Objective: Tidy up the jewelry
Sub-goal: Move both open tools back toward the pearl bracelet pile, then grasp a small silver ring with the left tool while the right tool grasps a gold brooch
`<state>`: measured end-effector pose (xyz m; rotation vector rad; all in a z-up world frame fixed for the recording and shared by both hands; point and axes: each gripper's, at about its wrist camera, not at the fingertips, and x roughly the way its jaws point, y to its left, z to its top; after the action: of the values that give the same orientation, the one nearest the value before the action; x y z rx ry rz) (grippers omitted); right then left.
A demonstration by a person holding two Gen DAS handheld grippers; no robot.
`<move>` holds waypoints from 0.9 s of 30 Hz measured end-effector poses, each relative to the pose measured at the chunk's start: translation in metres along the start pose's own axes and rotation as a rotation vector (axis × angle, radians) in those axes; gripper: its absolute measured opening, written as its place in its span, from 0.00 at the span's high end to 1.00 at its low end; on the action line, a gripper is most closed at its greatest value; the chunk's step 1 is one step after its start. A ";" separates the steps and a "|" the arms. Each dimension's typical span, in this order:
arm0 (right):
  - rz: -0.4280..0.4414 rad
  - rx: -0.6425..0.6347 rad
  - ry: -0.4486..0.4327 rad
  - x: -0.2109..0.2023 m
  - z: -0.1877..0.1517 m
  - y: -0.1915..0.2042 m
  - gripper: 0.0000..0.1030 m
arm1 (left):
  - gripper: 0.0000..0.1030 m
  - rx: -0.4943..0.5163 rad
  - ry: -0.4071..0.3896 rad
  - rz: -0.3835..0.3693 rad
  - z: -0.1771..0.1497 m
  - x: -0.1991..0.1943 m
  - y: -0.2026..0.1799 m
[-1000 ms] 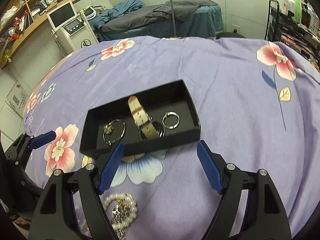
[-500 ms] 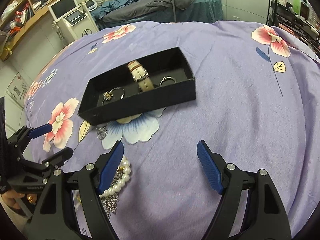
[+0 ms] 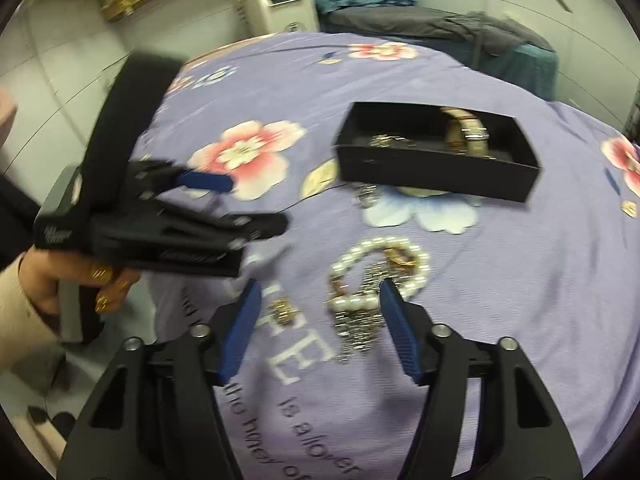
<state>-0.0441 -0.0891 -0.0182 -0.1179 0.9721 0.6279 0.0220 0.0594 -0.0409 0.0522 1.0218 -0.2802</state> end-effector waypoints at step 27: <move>-0.015 0.034 0.039 0.028 -0.016 0.004 0.82 | 0.83 0.049 0.025 -0.074 0.049 0.053 -0.056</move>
<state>-0.0464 -0.0795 -0.0488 -0.1079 1.0180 0.5968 0.0749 -0.0137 -0.0552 0.0626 1.0430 -0.3734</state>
